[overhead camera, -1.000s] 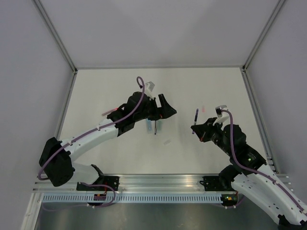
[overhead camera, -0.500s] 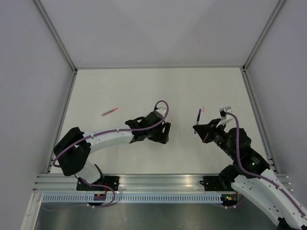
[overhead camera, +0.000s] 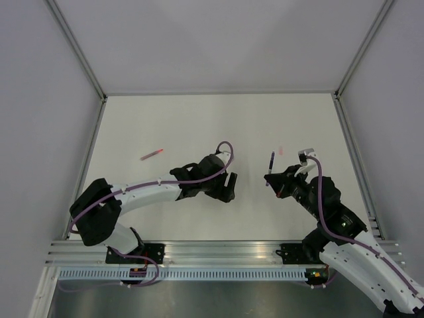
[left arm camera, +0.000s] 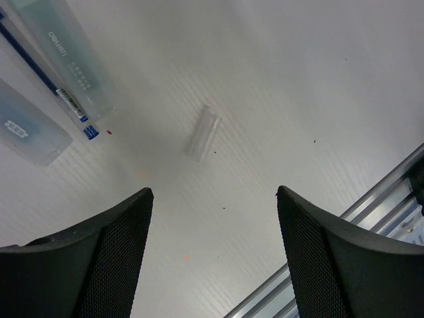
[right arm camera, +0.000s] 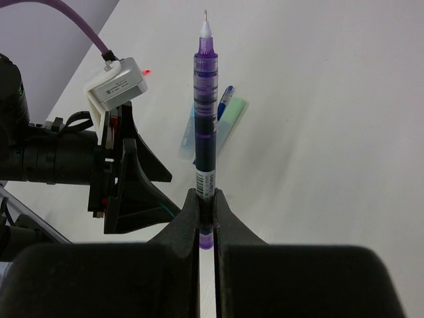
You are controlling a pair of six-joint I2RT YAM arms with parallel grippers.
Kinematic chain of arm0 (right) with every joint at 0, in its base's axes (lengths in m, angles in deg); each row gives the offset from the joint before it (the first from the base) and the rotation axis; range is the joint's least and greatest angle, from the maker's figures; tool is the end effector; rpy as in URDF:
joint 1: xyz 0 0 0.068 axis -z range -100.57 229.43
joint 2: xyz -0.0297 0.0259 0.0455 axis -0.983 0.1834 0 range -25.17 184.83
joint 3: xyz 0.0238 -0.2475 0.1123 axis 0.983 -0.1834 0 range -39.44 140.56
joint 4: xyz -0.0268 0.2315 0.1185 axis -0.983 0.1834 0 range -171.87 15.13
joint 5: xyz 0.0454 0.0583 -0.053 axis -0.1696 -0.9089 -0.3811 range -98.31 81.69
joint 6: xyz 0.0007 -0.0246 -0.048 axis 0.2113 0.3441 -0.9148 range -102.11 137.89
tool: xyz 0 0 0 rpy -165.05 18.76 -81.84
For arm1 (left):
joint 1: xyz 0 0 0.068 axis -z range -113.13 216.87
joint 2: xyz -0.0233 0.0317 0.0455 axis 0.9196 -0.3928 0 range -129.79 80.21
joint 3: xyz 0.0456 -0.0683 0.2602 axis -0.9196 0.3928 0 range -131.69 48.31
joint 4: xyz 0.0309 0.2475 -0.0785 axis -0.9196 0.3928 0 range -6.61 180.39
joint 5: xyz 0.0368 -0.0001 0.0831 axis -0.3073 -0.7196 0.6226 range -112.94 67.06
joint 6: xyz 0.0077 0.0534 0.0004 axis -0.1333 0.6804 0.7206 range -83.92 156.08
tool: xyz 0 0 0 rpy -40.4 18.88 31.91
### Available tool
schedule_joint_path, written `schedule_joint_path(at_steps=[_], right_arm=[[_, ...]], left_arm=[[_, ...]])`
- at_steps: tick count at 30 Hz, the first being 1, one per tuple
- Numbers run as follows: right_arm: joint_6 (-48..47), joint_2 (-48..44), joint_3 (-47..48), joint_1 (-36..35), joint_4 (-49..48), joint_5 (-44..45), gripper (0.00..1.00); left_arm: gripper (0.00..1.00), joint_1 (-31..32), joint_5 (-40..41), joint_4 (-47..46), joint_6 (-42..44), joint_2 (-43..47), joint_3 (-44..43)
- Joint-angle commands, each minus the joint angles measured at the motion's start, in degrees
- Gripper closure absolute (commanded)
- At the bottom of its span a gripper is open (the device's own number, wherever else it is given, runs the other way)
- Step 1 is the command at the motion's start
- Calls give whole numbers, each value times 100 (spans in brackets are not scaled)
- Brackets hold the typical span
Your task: Insert the pens into the pen caps
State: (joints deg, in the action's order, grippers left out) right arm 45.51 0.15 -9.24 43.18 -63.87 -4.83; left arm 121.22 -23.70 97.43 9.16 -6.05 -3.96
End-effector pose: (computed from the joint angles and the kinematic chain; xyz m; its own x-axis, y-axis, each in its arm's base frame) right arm 0.1038 0.0734 0.2821 -0.4136 0.2705 -0.8693 -0.3959 0.8065 0.4392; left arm 0.1819 -0.2544 0.2083 -0.7565 0.2781 -0.5919 0.5329 0.7868 -0.3113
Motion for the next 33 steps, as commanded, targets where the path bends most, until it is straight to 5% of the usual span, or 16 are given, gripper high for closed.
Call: schedule_joint_path(at_steps=[1, 14, 33], right_arm=[[-46, 252, 232, -5, -253, 65, 100], [156, -229, 584, -5, -113, -497, 100], [-54, -1020, 1111, -14, 775, -507, 100]], left_arm=[[20, -3, -302, -95, 389, -118, -187], [24, -3, -953, -587, 934, -927, -696], [26, -29, -698, -1228, 249, -1965, -1004]])
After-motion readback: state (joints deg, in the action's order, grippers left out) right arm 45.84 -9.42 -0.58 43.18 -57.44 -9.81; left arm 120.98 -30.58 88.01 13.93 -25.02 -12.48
